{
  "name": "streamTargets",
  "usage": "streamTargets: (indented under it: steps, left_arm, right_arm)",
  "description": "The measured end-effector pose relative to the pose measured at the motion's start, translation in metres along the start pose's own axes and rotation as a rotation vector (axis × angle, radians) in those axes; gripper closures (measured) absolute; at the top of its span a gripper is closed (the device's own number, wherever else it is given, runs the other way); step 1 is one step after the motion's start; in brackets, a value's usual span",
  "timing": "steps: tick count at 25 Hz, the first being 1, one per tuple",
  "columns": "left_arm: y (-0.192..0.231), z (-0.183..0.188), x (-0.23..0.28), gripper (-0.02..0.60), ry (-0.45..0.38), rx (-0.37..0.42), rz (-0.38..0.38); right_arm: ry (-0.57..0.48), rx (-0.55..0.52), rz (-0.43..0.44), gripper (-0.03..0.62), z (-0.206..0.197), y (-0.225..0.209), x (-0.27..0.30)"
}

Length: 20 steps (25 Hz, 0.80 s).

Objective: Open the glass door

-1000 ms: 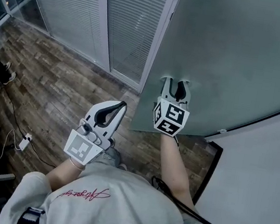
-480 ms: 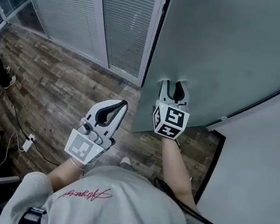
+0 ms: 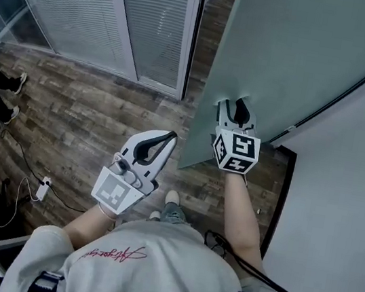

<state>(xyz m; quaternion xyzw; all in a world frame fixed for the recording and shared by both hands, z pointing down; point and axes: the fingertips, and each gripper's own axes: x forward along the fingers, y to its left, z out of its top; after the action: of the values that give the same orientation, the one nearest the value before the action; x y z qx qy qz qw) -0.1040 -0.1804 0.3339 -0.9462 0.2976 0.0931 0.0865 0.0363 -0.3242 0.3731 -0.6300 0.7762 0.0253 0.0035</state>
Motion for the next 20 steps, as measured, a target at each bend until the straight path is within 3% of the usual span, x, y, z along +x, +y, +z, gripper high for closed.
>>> streamTargets:
  steps: [13, 16, 20]
  left_arm:
    - [-0.071, 0.009, 0.005, 0.569, -0.027, -0.018, -0.116]
    - [-0.086, 0.008, 0.007, 0.569, -0.017, -0.014, -0.106]
    - [-0.107, 0.016, 0.012, 0.569, -0.045, -0.031, -0.037]
  right_arm:
    - [0.007, 0.005, 0.080, 0.464, 0.003, -0.008, -0.075]
    - [0.004, 0.008, 0.090, 0.464, 0.003, -0.011, -0.094]
    - [0.008, 0.007, 0.111, 0.464, 0.002, -0.017, -0.120]
